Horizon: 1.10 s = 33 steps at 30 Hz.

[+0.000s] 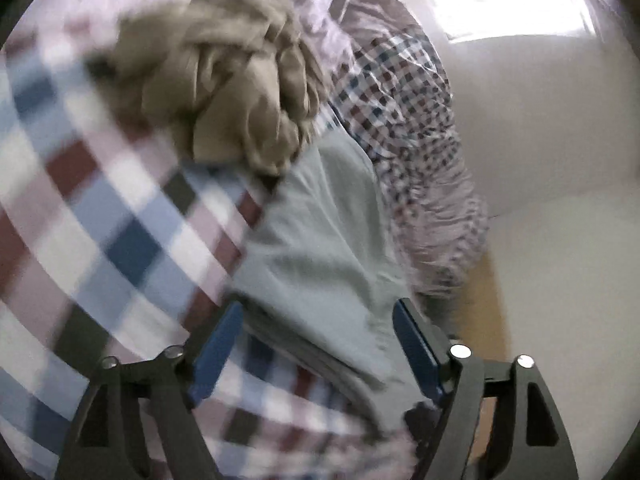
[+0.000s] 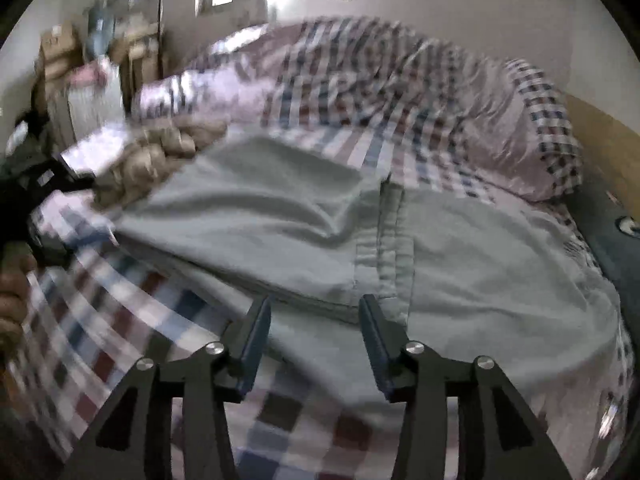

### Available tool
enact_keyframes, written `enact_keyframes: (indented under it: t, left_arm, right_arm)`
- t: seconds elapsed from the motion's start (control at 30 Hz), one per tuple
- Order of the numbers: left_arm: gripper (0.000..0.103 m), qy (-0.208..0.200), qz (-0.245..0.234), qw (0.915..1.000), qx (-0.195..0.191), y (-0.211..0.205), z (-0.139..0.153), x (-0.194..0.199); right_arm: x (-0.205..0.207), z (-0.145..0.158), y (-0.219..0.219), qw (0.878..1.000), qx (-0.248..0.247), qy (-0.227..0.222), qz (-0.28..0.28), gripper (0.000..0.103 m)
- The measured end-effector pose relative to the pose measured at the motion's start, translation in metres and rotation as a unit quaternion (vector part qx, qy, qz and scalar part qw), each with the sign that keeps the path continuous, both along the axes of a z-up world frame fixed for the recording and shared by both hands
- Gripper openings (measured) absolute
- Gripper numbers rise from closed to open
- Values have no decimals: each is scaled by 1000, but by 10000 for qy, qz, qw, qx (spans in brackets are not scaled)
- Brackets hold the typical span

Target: Fold clothes

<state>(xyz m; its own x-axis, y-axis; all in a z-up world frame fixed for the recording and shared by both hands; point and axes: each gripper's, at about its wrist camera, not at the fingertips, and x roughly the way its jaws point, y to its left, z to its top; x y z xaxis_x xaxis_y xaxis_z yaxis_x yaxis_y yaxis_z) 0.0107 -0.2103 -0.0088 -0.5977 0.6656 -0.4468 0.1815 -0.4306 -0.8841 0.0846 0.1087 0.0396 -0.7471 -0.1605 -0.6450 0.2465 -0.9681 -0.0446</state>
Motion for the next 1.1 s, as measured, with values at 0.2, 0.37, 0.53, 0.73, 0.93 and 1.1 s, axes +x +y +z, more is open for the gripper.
enact_keyframes:
  t: [0.2, 0.37, 0.53, 0.73, 0.93, 1.1]
  left_arm:
    - [83, -364, 10, 9991, -214, 3, -6, -9]
    - [83, -511, 13, 9974, -516, 8, -4, -19]
    - [86, -460, -243, 9970, -579, 12, -3, -35]
    - [86, -116, -627, 9980, -52, 7, 7, -41]
    - [86, 199, -960, 9934, 593, 1, 13, -48]
    - [86, 143, -1031, 9893, 1026, -8, 5, -53]
  right_arm:
    - [12, -2, -39, 9965, 499, 235, 622, 66]
    - [10, -10, -78, 9870, 1021, 395, 1178, 68]
    - [-2, -18, -106, 9782, 1258, 575, 1550, 71]
    - [-7, -37, -154, 9538, 1957, 819, 2128, 73]
    - [-23, -58, -185, 9420, 2419, 795, 2186, 73]
    - [-36, -65, -203, 9432, 2480, 801, 2059, 72]
